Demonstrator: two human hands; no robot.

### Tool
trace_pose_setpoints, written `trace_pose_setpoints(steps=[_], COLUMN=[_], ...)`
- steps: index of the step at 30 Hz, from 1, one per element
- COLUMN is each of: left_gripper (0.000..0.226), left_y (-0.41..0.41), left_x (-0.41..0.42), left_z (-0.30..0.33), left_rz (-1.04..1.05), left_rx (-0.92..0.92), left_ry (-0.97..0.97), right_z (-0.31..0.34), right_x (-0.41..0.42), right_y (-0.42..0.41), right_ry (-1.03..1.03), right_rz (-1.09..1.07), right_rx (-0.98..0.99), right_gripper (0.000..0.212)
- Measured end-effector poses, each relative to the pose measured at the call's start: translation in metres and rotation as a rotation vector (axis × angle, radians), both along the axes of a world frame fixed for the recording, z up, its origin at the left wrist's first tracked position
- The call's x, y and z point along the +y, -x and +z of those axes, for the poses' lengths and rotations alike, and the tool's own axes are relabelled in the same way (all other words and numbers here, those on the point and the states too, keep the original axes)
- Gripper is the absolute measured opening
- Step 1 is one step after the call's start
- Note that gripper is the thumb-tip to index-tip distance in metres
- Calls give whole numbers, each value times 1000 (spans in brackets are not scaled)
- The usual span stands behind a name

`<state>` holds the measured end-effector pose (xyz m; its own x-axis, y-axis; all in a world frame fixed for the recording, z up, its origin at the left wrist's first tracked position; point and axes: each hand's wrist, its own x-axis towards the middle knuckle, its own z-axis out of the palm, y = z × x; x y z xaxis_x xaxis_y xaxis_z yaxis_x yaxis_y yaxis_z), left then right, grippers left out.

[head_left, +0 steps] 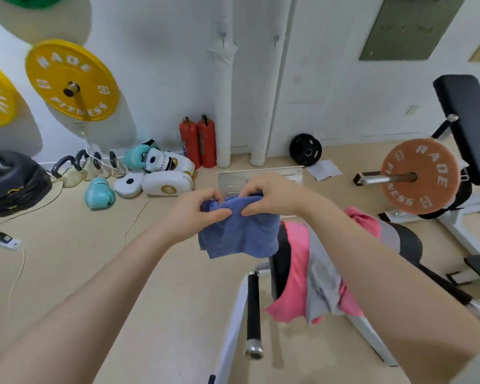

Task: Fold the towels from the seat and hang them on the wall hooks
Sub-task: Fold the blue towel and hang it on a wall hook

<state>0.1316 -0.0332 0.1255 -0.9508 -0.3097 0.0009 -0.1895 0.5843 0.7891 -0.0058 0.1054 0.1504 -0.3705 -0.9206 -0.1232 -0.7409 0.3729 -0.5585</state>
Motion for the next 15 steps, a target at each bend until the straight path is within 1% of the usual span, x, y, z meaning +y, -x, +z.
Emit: trace_pose_setpoints(steps=[3, 5, 7, 9, 11, 13, 15], left_gripper=[12, 14, 17, 17, 19, 18, 20], left_y=[-22, -28, -30, -26, -16, -2, 16], left_x=[-59, -88, -116, -141, -162, -175, -189], left_z=[11, 18, 21, 21, 15, 8, 1], left_rz=[-65, -72, -16, 67, 92, 60, 42], left_rx=[-58, -42, -1, 39, 41, 13, -19], left_ry=[96, 126, 79, -24, -82, -87, -52], right_z=[-1, -1, -4, -8, -13, -20, -27], right_x=[-50, -72, -88, -98, -105, -115, -129], right_y=[-25, -33, -35, -31, -24, -15, -2], right_ry=[-40, -74, -63, -6, 75, 136, 195], right_rz=[35, 25, 3, -76, -165, -251, -372], right_rx=[7, 24, 64, 77, 44, 0, -112], right_gripper=[11, 19, 33, 42, 40, 39, 37])
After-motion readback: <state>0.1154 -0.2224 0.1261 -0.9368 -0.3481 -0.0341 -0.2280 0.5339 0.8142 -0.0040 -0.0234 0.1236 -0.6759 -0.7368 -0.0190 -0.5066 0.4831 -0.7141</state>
